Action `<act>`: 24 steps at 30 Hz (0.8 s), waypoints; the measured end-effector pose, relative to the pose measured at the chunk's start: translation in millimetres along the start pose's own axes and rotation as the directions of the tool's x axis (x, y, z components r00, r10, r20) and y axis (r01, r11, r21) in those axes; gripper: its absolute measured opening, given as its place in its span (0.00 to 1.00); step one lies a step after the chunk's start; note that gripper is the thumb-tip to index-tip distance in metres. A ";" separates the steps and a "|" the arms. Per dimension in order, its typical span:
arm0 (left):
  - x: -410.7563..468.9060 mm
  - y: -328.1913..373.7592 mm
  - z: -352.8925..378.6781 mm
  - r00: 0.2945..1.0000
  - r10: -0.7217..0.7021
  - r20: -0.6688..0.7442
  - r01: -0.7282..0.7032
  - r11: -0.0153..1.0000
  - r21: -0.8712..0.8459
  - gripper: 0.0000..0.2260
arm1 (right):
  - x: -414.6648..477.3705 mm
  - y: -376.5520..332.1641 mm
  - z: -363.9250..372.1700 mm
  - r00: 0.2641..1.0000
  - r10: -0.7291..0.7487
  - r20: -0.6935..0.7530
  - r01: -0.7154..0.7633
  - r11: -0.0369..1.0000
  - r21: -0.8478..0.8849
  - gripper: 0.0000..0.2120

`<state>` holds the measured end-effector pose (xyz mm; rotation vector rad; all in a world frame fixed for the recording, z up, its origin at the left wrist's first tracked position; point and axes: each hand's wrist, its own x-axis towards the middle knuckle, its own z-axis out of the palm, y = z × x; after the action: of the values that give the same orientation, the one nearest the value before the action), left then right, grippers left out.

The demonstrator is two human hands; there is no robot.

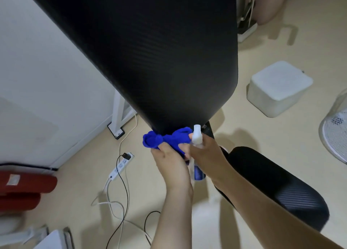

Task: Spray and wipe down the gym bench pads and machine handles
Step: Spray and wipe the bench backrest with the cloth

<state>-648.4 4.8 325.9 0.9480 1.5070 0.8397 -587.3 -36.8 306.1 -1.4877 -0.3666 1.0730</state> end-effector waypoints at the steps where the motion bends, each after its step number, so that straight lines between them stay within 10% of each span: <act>1: 1.5 -2.4 -4.2 0.999 0.046 -0.010 -0.045 0.995 0.087 0.08 | 3.0 -2.0 1.6 0.998 -0.016 -0.067 0.016 1.000 -0.012 0.05; 4: -2.8 -2.5 -16.6 0.952 0.305 0.021 -0.280 0.845 0.455 0.09 | 13.2 -10.1 -1.4 0.966 -0.071 -0.249 0.074 0.997 0.002 0.09; 12: -9.4 8.1 15.0 0.722 0.667 0.183 -0.641 0.546 0.539 0.11 | 39.5 -65.6 -46.3 0.839 -0.322 -0.439 0.317 0.945 -0.087 0.10; 20: -9.2 3.4 -0.4 0.767 0.625 0.147 -0.615 0.650 0.446 0.07 | 27.3 -18.4 -30.0 0.969 -0.044 -0.245 0.052 0.998 0.026 0.11; 24: -25.0 87.0 -8.2 0.630 0.774 0.064 -0.714 0.545 0.439 0.09 | 13.7 -100.0 -13.3 0.912 -0.347 -0.218 0.356 0.934 0.001 0.12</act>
<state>-644.5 19.1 415.6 2.0039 1.4056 1.2141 -535.2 -10.1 389.4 -1.4177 -0.4378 0.6228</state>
